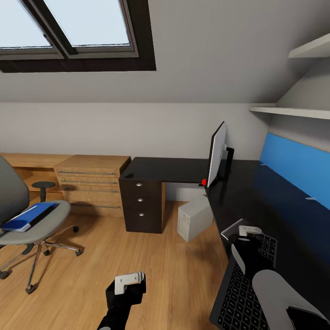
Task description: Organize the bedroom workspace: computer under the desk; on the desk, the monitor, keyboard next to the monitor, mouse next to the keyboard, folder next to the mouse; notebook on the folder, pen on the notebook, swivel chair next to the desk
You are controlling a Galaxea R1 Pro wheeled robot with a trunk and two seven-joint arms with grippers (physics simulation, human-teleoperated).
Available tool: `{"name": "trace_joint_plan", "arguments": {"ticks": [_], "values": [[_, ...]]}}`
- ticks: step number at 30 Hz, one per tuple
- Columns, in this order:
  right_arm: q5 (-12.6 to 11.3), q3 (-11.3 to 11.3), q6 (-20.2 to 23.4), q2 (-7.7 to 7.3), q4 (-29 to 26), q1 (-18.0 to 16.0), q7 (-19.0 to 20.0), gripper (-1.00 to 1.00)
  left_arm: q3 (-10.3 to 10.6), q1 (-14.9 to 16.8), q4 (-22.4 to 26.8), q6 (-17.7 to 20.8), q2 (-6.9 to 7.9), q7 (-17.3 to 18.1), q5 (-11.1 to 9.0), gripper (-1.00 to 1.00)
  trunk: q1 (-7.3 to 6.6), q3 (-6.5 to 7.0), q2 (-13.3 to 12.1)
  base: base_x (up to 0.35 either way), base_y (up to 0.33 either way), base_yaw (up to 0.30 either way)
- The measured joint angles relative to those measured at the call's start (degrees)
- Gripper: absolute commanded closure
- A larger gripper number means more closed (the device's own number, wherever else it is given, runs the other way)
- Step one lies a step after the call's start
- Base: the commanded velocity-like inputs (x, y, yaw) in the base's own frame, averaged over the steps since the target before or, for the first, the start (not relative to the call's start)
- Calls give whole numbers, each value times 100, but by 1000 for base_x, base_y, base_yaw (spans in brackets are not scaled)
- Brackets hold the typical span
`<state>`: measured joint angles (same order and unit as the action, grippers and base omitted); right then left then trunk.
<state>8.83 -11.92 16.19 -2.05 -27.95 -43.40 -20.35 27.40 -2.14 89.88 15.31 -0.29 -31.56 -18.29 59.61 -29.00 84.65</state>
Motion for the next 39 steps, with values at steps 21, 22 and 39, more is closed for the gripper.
{"name": "trace_joint_plan", "arguments": {"ticks": [21, 22, 39], "values": [[-3, -4, 20, -9, 5, 1, -61, -100, -10, 1, 4, -3, 3, -2, 0, -100, 0, 24, 0, 0, 0, -43], [-3, -4, 20, -9, 6, 1, -62, -100, -10, 2, 3, -3, 3, -2, 0, -100, 0, 27, 0, 0, 0, -130], [-3, -4, 56, -10, 6, 2, -63, -100, -17, 2, 2, -3, 3, -2, 0, -100, 0, 78, 0, 0, 0, -190]]}}
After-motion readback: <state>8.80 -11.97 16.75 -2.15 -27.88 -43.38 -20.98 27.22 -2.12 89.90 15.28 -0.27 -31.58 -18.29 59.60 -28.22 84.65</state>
